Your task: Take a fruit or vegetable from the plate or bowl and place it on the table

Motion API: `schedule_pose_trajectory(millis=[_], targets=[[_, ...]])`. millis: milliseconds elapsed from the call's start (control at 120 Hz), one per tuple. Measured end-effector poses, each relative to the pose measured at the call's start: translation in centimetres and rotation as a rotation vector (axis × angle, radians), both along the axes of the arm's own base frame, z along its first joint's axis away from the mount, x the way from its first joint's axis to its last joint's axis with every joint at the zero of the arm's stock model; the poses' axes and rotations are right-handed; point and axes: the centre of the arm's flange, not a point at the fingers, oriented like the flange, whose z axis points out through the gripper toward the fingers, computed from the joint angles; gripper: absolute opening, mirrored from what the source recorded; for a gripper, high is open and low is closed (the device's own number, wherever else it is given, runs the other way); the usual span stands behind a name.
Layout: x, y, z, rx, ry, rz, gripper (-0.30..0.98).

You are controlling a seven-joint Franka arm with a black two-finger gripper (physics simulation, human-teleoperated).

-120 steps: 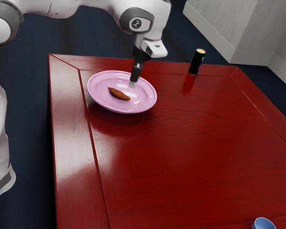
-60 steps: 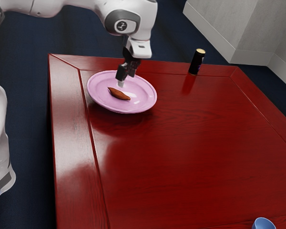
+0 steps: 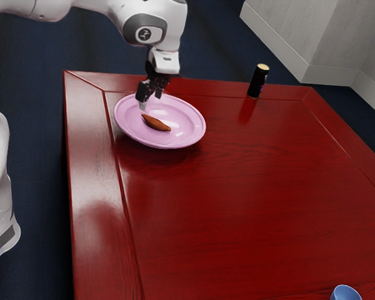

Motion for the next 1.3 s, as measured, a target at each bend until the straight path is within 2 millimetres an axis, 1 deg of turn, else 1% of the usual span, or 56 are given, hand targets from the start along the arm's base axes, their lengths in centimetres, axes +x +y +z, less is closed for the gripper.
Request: schedule_pose_trajectory(millis=[42, 100, 217, 308, 433, 667, 825, 967, 1100, 1192, 1300], targets=[[-0.3, 0.9, -0.1, -0.004, -0.003, 0.010, 0.68], [-0.5, 1.5, -0.1, -0.007, -0.006, 0.013, 0.68], [-1.1, 4.0, -0.2, -0.016, -0.021, 0.044, 0.68], [-1.1, 4.6, -0.3, -0.016, -0.029, 0.044, 0.68], [-0.9, 4.6, -0.8, -0.019, -0.043, 0.035, 0.68], [0.4, 4.0, -1.8, -0.022, -0.061, 0.035, 0.68], [0.6, 4.0, -1.8, -0.023, -0.069, 0.082, 0.68], [0.9, 3.7, -2.4, -0.026, -0.060, 0.136, 0.68], [1.6, 3.1, -3.7, -0.038, -0.044, 0.177, 0.68], [2.4, 2.6, -5.1, -0.039, -0.024, 0.196, 0.68], [2.9, 2.4, -5.9, -0.037, -0.019, 0.219, 0.68]])
